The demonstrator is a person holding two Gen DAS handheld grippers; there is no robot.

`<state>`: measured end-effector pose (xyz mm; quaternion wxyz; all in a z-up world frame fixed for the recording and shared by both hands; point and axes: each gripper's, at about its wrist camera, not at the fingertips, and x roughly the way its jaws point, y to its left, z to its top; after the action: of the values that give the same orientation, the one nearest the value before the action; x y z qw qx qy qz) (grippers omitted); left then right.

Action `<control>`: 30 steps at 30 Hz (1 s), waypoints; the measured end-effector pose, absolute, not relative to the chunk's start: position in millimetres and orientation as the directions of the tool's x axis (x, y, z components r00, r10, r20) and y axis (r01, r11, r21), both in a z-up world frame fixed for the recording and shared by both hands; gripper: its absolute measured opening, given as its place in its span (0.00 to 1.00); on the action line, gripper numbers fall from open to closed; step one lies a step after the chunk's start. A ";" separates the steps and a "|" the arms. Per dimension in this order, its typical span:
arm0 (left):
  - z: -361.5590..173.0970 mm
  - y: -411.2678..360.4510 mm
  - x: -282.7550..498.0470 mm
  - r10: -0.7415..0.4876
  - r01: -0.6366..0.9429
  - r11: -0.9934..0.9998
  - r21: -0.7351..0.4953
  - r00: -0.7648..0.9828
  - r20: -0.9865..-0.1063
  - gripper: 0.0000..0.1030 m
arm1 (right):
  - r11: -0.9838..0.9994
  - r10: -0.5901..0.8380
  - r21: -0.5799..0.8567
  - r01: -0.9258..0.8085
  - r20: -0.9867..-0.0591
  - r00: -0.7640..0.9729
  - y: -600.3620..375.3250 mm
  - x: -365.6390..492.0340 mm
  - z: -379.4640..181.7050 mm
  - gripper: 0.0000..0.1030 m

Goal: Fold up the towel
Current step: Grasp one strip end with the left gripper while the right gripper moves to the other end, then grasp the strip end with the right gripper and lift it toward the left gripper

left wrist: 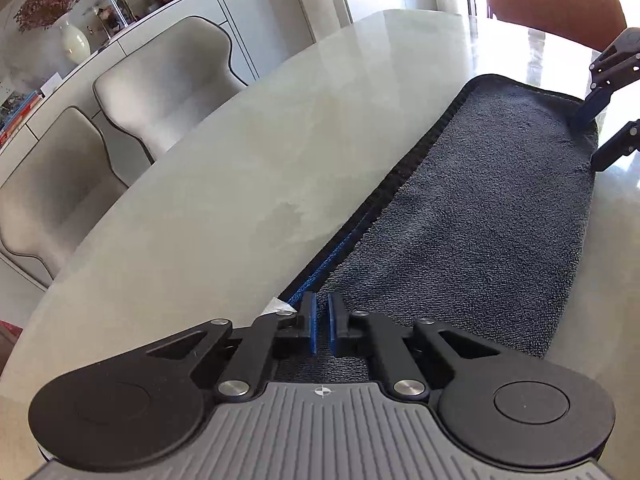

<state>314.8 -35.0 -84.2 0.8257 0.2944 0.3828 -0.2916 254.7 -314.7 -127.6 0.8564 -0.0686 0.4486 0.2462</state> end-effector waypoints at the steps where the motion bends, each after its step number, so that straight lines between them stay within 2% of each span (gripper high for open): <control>1: -84.3 -34.6 315.3 -0.252 0.702 0.661 0.267 0.542 -0.802 0.00 | 0.869 0.360 0.103 -0.485 -0.802 0.476 -314.8 254.2 -127.6 0.51; 10: -87.6 -39.3 326.0 -0.198 0.659 0.675 0.331 0.594 -0.780 0.00 | 0.874 0.371 0.123 -0.470 -0.794 0.482 -317.6 253.9 -127.9 0.51; 13: -84.6 -37.3 325.4 -0.210 0.646 0.698 0.309 0.597 -0.774 0.00 | 0.885 0.359 0.125 -0.448 -0.795 0.489 -317.6 253.8 -126.1 0.51; 16: -72.4 -31.6 312.6 -0.254 0.646 0.712 0.275 0.602 -0.757 0.09 | 0.911 0.341 0.139 -0.387 -0.783 0.521 -325.5 253.5 -121.5 0.52; 21: -65.0 -30.1 281.6 -0.293 0.680 0.688 0.252 0.579 -0.761 0.10 | 0.932 0.360 0.306 -0.194 -0.729 0.582 -361.9 258.6 -118.8 0.67; 25: -72.8 -33.5 265.0 -0.301 0.701 0.676 0.227 0.544 -0.783 0.12 | 0.896 0.386 0.438 -0.072 -0.688 0.614 -386.9 268.8 -120.8 0.89; 27: -75.7 -35.4 261.4 -0.296 0.700 0.678 0.225 0.540 -0.788 0.12 | 0.845 0.432 0.534 -0.019 -0.662 0.613 -401.2 276.7 -125.7 0.90; 30: -74.2 -36.1 262.2 -0.294 0.692 0.689 0.216 0.539 -0.790 0.12 | 0.831 0.464 0.556 -0.029 -0.664 0.586 -405.3 287.7 -130.4 0.89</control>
<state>262.2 -36.1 -74.2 0.8370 0.2622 0.3794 -0.2944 287.7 -405.3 -130.4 0.8541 0.2522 0.4313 0.1446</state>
